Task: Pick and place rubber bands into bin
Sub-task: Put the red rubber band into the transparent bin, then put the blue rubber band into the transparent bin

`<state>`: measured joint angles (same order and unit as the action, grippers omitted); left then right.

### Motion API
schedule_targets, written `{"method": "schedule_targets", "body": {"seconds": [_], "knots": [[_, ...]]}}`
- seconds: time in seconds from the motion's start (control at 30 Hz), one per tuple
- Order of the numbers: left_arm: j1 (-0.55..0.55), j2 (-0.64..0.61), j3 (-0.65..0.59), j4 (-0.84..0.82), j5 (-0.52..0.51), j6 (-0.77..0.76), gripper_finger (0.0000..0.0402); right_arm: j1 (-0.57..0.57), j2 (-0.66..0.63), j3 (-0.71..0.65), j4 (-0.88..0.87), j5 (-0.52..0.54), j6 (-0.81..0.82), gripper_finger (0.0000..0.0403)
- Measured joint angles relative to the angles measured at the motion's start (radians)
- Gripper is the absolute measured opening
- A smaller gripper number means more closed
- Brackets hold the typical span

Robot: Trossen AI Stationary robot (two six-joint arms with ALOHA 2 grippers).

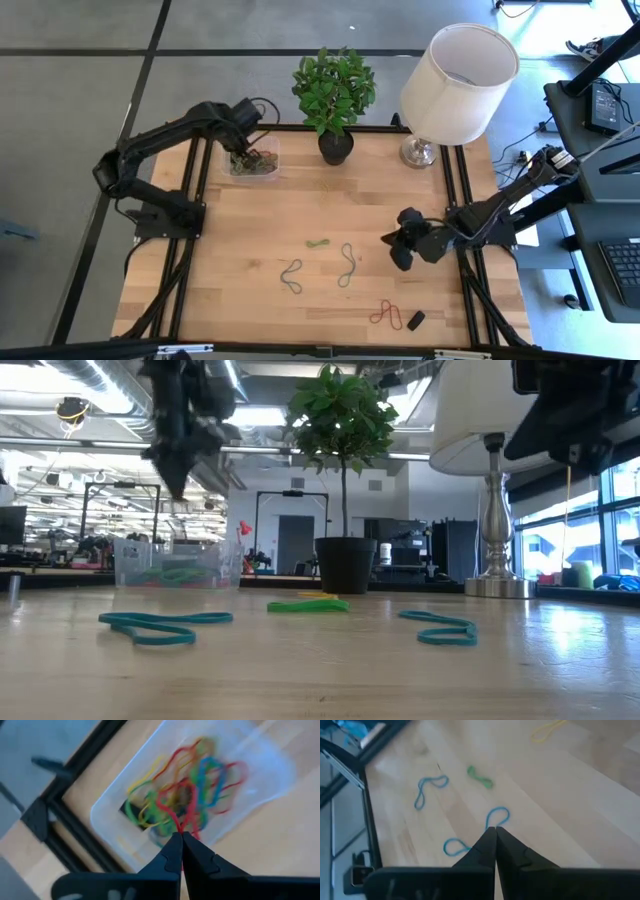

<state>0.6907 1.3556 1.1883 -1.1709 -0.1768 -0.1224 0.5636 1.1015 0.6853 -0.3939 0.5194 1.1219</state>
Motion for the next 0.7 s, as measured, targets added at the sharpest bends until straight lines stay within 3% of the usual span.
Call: {"method": "schedule_targets", "body": {"seconds": [0.33, 0.7], "knots": [[0.133, 0.006, -0.241, 0.222, 0.021, 0.032, 0.0007, -0.035, 0.001, 0.0, 0.075, 0.003, 0.0, 0.0009], [0.144, 0.006, -0.254, 0.236, -0.012, 0.031, 0.0073, -0.053, 0.001, 0.0, 0.097, 0.003, 0.0, 0.0009]]}}
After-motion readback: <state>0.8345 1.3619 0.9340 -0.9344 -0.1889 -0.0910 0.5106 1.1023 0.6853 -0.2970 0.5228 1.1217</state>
